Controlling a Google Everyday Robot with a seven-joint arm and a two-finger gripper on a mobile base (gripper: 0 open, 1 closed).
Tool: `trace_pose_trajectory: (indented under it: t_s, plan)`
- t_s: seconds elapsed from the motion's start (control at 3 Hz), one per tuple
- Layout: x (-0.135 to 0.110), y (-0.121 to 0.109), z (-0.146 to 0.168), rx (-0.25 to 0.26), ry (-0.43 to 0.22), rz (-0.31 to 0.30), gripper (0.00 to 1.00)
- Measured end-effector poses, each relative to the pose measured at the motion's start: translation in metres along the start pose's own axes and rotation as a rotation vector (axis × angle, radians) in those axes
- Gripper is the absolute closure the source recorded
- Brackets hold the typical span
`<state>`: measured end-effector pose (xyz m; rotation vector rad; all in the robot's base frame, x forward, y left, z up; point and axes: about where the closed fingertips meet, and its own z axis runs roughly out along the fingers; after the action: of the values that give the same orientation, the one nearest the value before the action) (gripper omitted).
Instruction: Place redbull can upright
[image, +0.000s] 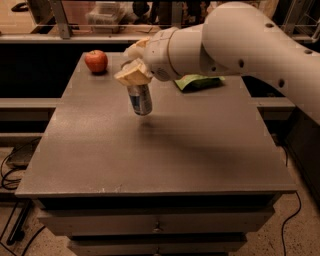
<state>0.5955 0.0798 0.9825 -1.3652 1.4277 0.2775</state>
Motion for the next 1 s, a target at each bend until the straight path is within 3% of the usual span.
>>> trace_pose_trajectory:
  t_s: [0.33, 1.0]
  plan:
    - [0.005, -0.004, 0.004, 0.036, -0.059, -0.004, 0.98]
    - [0.019, -0.005, 0.007, 0.072, -0.084, 0.022, 0.52]
